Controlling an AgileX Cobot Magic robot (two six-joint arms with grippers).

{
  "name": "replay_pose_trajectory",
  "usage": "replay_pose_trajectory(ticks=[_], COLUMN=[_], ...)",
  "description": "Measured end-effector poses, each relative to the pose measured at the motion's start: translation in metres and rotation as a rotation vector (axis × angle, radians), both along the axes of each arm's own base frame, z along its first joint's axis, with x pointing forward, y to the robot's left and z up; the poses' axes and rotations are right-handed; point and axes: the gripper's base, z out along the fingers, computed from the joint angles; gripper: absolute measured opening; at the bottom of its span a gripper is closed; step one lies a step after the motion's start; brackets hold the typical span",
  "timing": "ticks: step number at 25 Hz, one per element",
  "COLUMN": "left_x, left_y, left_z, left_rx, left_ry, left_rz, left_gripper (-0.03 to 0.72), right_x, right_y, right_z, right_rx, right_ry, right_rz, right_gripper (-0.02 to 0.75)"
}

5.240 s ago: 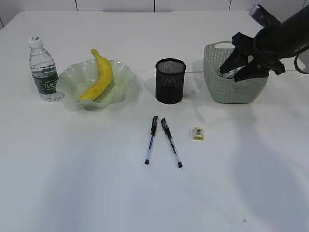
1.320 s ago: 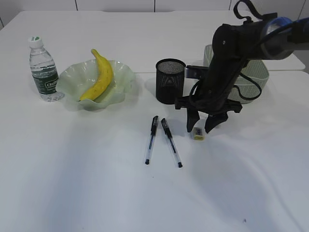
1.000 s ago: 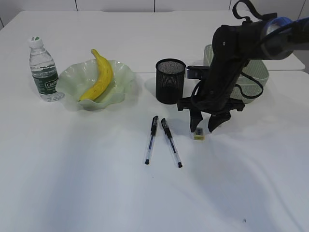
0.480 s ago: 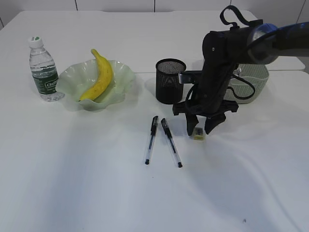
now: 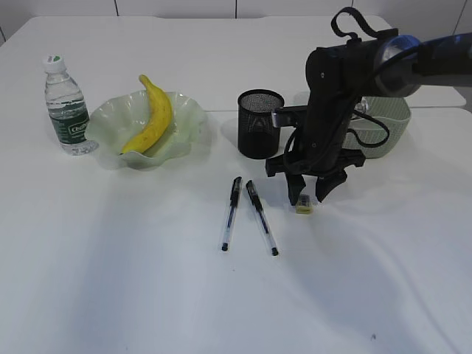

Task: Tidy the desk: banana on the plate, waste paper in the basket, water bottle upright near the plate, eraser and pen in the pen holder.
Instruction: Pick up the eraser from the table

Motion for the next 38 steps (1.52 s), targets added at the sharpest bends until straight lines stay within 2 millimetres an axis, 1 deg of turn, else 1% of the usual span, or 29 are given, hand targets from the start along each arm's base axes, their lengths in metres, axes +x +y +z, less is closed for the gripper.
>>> replay_pose_trajectory(ticks=[19,25,38], left_x=[0.0,0.0,0.0], left_y=[0.0,0.0,0.0], left_z=[0.0,0.0,0.0], left_rx=[0.0,0.0,0.0], left_ry=[0.0,0.0,0.0], left_rz=[0.0,0.0,0.0], left_gripper=[0.337,0.337,0.337], right_x=[-0.0005,0.0001,0.0009], right_y=[0.0028,0.003,0.0011], right_z=[0.0002,-0.0092,-0.0093], right_rx=[0.032,0.026,0.005], right_ry=[0.006,0.025,0.016], right_rz=[-0.015,-0.015,-0.004], right_gripper=[0.385,0.385,0.385])
